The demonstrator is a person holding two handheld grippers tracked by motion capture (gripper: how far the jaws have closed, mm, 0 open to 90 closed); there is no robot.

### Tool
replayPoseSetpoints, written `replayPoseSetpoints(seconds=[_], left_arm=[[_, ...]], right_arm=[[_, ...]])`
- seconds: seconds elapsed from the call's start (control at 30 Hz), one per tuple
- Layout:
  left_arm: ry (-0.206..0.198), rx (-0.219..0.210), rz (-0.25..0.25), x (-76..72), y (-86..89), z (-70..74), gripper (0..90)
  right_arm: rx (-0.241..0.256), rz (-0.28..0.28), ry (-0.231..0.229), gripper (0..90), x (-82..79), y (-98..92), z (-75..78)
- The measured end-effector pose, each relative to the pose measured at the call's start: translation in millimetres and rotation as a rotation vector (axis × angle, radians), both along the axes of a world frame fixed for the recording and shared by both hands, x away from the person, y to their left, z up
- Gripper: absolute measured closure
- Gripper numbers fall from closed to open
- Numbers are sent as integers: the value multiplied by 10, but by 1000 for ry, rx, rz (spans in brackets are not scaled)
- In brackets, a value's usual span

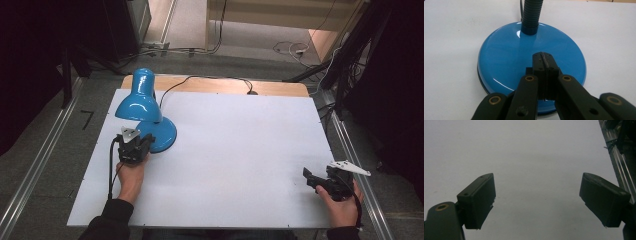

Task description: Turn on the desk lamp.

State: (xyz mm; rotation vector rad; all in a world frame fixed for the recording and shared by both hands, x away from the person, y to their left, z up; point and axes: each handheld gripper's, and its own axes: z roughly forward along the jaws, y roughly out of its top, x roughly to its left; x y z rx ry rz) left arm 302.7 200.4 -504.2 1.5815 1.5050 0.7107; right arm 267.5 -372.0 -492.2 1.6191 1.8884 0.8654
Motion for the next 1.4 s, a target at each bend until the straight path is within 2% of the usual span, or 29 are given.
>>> replayPoseSetpoints(seconds=[0.73,0.77,0.83,1.0,1.17,1.3,1.4], left_arm=[[-2,47,-11,-6,-33,-16,900],[11,47,-12,-1,-34,-21,900],[10,52,-14,-14,-47,-19,900],[9,31,-20,-9,-28,-23,900],[0,43,-19,-20,-39,-26,900],[-31,25,-23,-49,-58,18,900],[-28,15,-22,-60,-51,27,900]], right_arm=[[1,0,-1,122,-13,-10,6],[1,-1,-1,122,-14,-9,7],[1,-1,-1,122,-14,-10,7],[1,1,-2,122,-13,-9,7],[2,1,-2,122,-8,-11,4],[3,-2,-4,122,-12,-24,7],[2,-2,-6,122,-16,-34,9]])
